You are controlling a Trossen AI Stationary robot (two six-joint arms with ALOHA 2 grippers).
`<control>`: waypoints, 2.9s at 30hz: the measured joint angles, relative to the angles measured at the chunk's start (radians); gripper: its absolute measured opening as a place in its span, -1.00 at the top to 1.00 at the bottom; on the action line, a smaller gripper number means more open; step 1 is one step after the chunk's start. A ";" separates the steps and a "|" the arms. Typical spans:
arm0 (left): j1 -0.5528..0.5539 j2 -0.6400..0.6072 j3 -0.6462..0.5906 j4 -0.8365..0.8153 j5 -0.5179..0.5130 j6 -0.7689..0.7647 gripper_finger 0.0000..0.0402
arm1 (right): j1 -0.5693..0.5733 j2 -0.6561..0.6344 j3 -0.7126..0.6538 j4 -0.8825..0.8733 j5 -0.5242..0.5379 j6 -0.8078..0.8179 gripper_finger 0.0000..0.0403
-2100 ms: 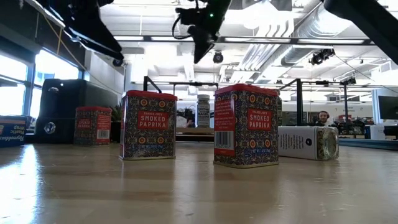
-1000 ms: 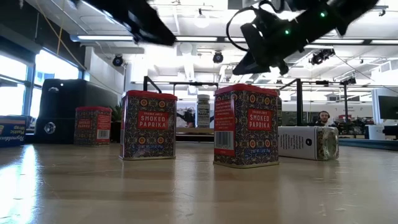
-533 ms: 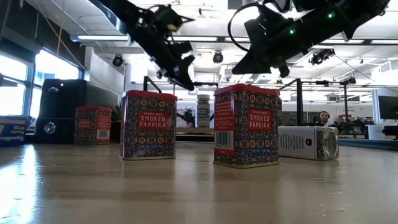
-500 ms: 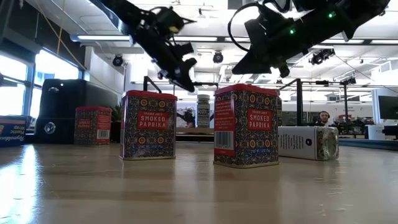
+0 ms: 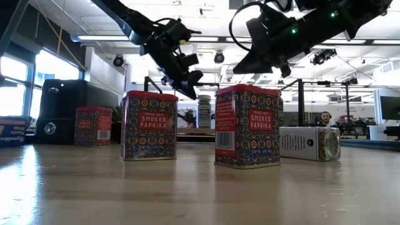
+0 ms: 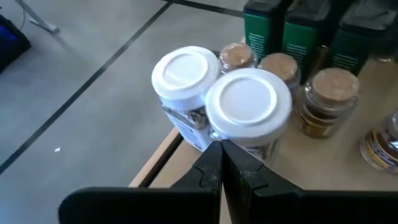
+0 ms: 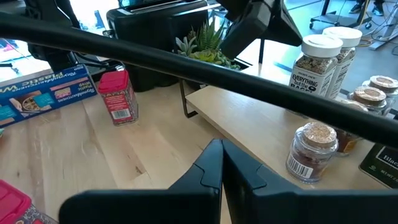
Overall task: Shelf spices
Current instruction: Adjust the white seasoning bottle, then put the white seasoning bottle on the shelf aligned with the other white seasoning bottles
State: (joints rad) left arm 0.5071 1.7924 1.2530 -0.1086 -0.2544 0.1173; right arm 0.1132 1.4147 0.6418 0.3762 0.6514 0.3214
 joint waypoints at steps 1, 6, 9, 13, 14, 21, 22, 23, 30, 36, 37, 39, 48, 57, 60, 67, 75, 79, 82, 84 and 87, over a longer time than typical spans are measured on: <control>0.004 0.000 0.000 0.004 0.009 0.000 1.00 | 0.000 0.000 0.000 0.000 0.000 0.000 1.00; 0.012 0.000 0.000 0.018 0.033 -0.008 1.00 | 0.000 0.000 0.000 -0.001 0.000 0.000 1.00; 0.017 0.000 0.000 0.044 0.036 -0.009 1.00 | 0.000 0.000 0.000 -0.001 0.000 0.000 1.00; 0.017 0.000 0.000 0.048 0.034 -0.008 1.00 | 0.000 0.000 0.000 -0.001 0.000 -0.004 1.00; 0.017 0.000 0.000 0.048 0.030 -0.004 1.00 | 0.000 0.000 0.000 -0.001 0.000 -0.009 1.00; 0.002 -0.107 0.000 -0.053 -0.033 0.065 1.00 | 0.069 -0.012 0.000 0.002 0.126 -0.082 1.00; -0.008 -0.137 0.000 -0.089 -0.034 0.074 1.00 | 0.083 -0.018 0.000 0.002 0.129 -0.098 1.00; -0.018 -0.169 0.000 -0.119 -0.035 0.081 1.00 | 0.094 -0.025 0.000 0.005 0.121 -0.110 1.00; -0.141 -0.466 -0.114 -0.255 -0.085 0.093 1.00 | 0.112 -0.043 0.028 -0.036 -0.148 -0.053 1.00; -0.273 -0.729 -0.338 -0.270 -0.099 -0.062 1.00 | 0.110 -0.042 0.205 -0.508 -0.328 0.077 0.73; -0.293 -0.766 -0.375 -0.270 -0.103 -0.094 1.00 | 0.109 -0.039 0.241 -0.593 -0.351 0.109 0.64; -0.334 -0.830 -0.443 -0.266 -0.121 -0.155 1.00 | 0.108 -0.028 0.301 -0.743 -0.382 0.161 0.46; -0.418 -0.915 -0.615 -0.245 -0.261 -0.281 1.00 | 0.041 0.103 0.375 -0.920 -0.479 0.417 -0.32; -0.419 -0.912 -0.630 -0.230 -0.253 -0.281 1.00 | 0.005 0.360 0.542 -1.125 -0.551 0.579 -0.40; -0.419 -0.912 -0.629 -0.230 -0.253 -0.281 1.00 | 0.013 0.442 0.613 -1.178 -0.556 0.576 -0.40; -0.418 -0.912 -0.630 -0.230 -0.252 -0.281 1.00 | 0.013 0.545 0.672 -1.224 -0.597 0.554 -0.33; -0.418 -0.912 -0.629 -0.231 -0.250 -0.282 1.00 | 0.032 0.544 0.653 -1.225 -0.561 0.579 0.05; -0.418 -0.912 -0.629 -0.231 -0.250 -0.281 1.00 | 0.063 0.525 0.653 -1.224 -0.466 0.565 0.05; -0.418 -0.912 -0.629 -0.232 -0.250 -0.281 1.00 | 0.094 0.481 0.649 -1.247 -0.283 0.594 0.05; -0.419 -0.912 -0.629 -0.231 -0.250 -0.282 1.00 | 0.118 0.436 0.649 -1.229 -0.160 0.621 0.05; -0.423 -0.912 -0.629 -0.230 -0.250 -0.281 1.00 | 0.158 0.386 0.636 -1.191 0.029 0.620 0.05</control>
State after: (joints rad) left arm 0.0838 0.8806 0.6235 -0.3388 -0.5041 -0.1638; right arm 0.2713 1.8007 1.2781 -0.8146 0.6800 0.9418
